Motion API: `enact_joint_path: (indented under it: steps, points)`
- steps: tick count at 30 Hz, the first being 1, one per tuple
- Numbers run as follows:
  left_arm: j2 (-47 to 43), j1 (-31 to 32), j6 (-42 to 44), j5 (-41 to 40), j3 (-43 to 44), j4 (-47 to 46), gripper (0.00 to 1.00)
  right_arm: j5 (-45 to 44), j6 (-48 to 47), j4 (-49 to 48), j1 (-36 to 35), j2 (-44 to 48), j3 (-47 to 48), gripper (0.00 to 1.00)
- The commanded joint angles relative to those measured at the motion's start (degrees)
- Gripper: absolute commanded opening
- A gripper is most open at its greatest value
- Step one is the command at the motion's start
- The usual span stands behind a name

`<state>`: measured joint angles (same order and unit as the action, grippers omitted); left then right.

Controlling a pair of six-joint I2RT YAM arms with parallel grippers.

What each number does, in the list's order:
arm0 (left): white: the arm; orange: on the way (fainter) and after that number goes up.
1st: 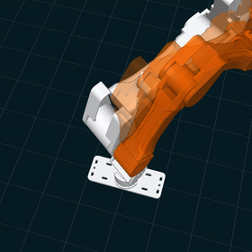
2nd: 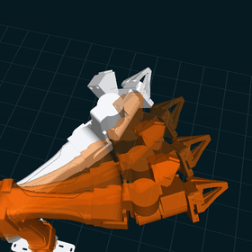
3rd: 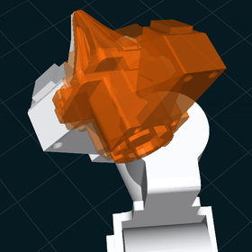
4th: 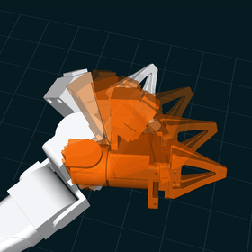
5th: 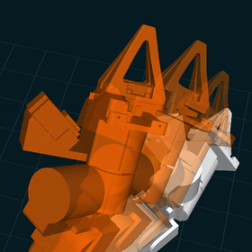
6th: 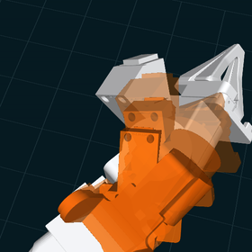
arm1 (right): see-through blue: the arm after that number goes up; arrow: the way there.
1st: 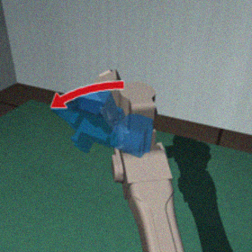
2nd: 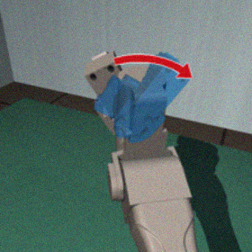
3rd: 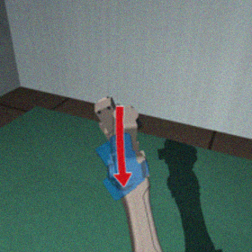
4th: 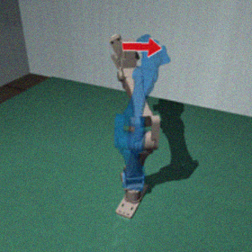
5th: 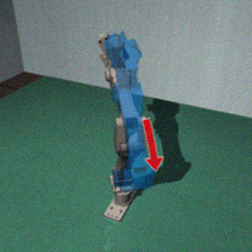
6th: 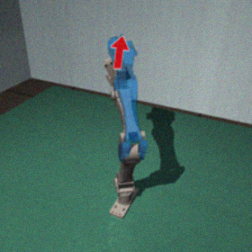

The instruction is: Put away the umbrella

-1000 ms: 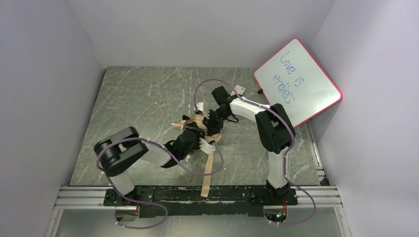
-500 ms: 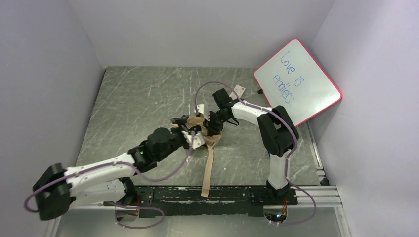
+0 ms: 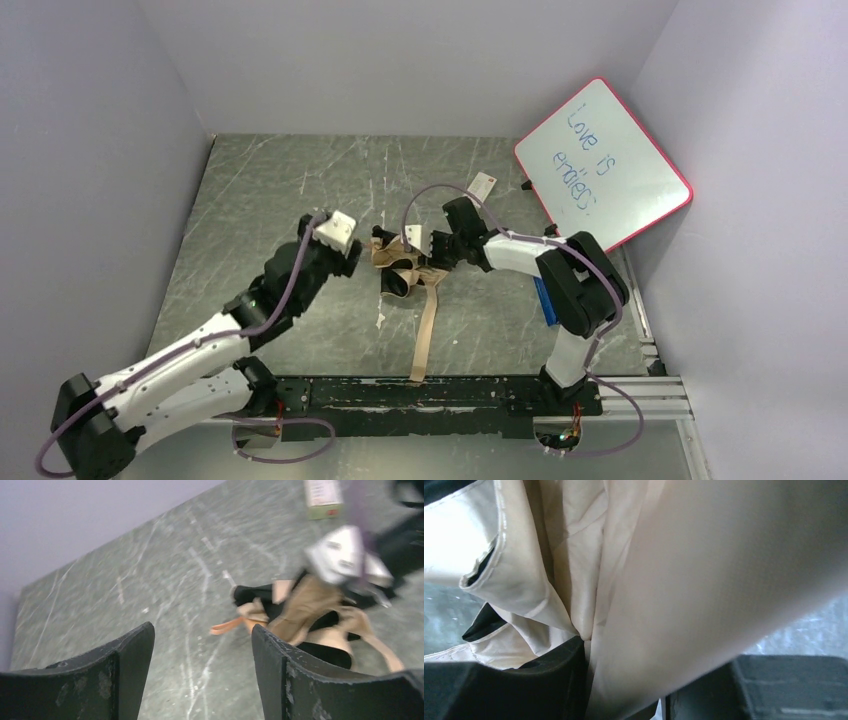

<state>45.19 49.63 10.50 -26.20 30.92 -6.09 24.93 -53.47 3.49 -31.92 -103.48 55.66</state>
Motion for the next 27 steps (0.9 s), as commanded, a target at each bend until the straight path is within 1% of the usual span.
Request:
enact_joint_path:
  steps: [1,3,5,10,12,18,22,27]
  points:
    - [6.9,-10.5,-6.8,7.2,6.3,2.8,0.75,-12.7,-8.0,-4.7,-0.4,-1.1,-7.7,0.08]
    - [10.0,-14.5,-6.7,11.1,7.6,0.6,0.78,-14.4,-9.1,-7.7,-1.5,0.3,-10.5,0.08]
    - [13.4,-17.1,-6.0,15.4,9.1,-1.1,0.82,-15.5,-10.1,-10.0,-2.3,1.5,-12.8,0.08]
    - [23.0,-19.7,-3.0,25.9,15.2,-1.0,0.91,-19.3,-13.1,-15.4,-6.0,3.8,-18.0,0.08]
    - [26.2,-20.1,-1.5,31.7,17.4,-0.5,0.94,-20.6,-13.4,-18.1,-7.4,4.3,-20.3,0.08]
    - [35.7,-20.7,5.1,49.1,23.4,5.3,0.97,-26.7,-15.4,-23.2,-12.4,3.7,-24.2,0.08]
    - [43.4,-21.0,8.8,57.1,27.8,11.9,0.97,-28.1,-15.2,-26.5,-14.3,3.6,-25.7,0.07]
    - [50.6,-21.1,13.1,66.8,33.0,19.0,0.97,-28.4,-15.0,-26.8,-15.0,3.2,-25.7,0.07]
